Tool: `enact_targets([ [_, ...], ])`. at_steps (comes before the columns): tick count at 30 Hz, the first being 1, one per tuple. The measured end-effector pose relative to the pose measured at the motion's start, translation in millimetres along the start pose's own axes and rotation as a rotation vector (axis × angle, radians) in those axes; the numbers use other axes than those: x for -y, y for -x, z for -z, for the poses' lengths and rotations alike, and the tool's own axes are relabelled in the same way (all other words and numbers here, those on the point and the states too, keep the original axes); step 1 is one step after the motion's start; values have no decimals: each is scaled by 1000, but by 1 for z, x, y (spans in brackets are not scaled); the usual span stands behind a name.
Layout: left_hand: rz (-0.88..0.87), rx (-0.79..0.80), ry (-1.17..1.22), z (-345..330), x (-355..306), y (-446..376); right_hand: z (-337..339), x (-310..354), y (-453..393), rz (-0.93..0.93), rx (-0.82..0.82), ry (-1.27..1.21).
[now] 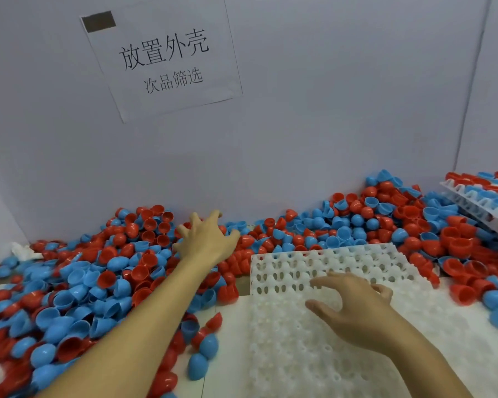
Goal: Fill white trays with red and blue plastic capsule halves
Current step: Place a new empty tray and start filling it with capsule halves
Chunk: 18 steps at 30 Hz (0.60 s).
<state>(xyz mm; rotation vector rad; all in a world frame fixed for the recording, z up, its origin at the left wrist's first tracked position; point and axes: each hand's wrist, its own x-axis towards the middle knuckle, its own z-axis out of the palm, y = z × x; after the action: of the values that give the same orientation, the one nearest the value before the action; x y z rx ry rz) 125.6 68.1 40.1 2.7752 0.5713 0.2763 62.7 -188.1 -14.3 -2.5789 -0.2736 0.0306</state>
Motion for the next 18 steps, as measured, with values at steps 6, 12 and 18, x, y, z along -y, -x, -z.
enact_targets([
  [6, -66, 132, -155, -31, -45, -56, -6, -3, -3, -21, -19, -18],
  [12, -72, 457, -108, -88, -108, -79, -11, -6, -11, -27, -19, 2],
  [18, -5, 264, -68, -111, -102, -88, -13, -9, -19, -23, 25, 18],
])
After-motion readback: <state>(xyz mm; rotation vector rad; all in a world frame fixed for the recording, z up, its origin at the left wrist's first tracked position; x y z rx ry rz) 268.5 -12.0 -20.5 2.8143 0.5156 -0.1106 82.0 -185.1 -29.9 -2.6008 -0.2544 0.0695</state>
